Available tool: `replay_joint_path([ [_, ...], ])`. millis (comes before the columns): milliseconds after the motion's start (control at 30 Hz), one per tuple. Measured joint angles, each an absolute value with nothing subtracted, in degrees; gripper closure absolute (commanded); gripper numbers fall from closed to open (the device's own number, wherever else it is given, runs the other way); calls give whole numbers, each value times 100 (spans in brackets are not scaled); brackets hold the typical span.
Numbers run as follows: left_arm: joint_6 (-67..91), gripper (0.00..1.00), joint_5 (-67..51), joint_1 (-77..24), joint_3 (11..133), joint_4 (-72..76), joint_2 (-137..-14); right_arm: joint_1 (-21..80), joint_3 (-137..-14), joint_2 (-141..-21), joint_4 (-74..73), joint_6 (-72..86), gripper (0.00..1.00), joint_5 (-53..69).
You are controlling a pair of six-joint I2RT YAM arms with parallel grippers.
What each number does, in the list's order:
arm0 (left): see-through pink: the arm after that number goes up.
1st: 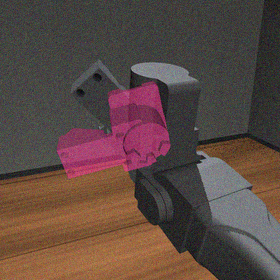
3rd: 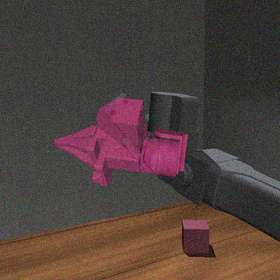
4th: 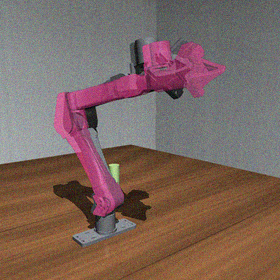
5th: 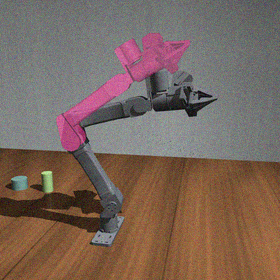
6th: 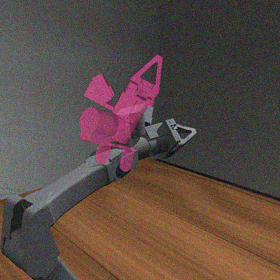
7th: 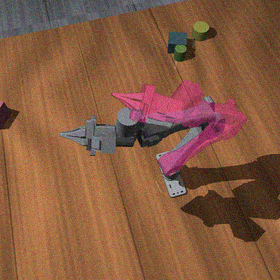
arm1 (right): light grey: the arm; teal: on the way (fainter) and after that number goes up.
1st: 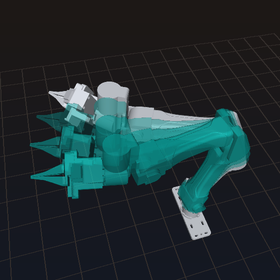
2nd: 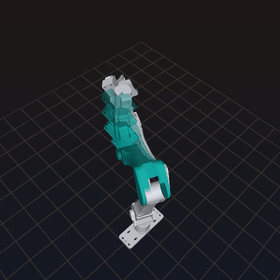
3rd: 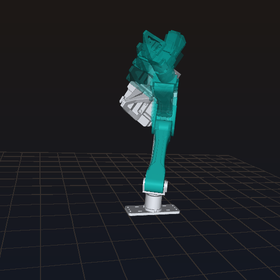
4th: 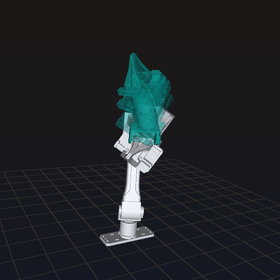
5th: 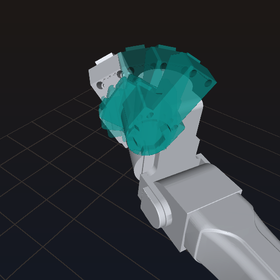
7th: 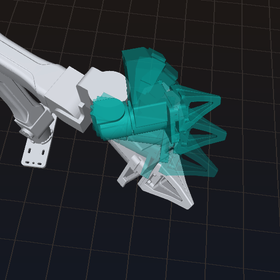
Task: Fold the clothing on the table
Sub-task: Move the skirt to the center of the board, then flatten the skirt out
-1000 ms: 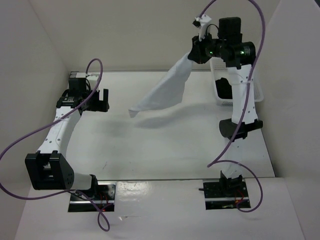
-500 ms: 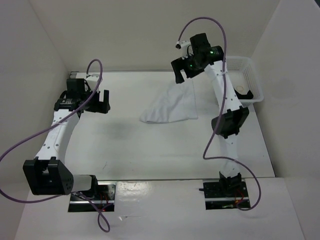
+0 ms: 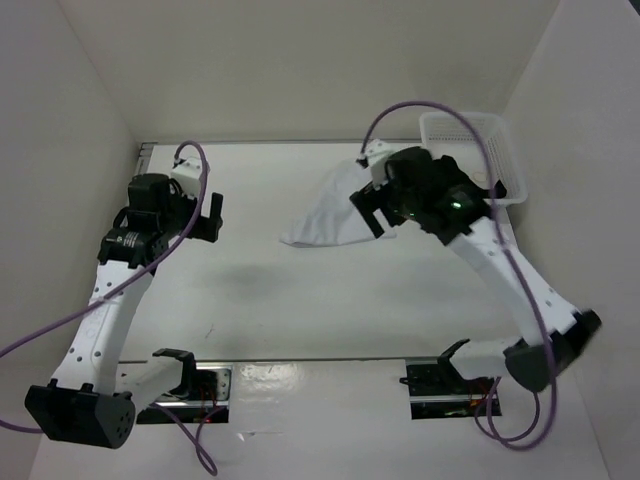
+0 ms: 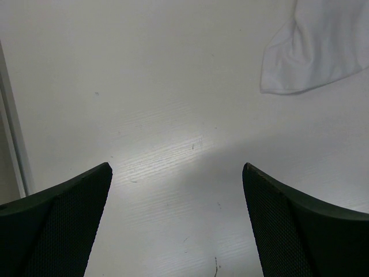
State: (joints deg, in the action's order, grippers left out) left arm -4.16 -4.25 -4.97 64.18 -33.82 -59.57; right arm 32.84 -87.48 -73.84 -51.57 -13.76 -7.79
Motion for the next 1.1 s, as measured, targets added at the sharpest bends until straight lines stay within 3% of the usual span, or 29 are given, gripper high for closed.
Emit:
replay_joint_path([
  [200, -423, 0, -106, -497, 6211, -3400, -6029, 3227, -7865, -9572, -4746, -1396, 1, -720],
  [333, -421, 0, 75, -497, 6211, -3404, -6228, 3223, -7953, -10099, -4580, -1378, 1, -611],
  [1100, -410, 0, 593, -497, 6182, -3380, -6845, 3061, -10954, -12975, -3900, 84, 6, 1619],
])
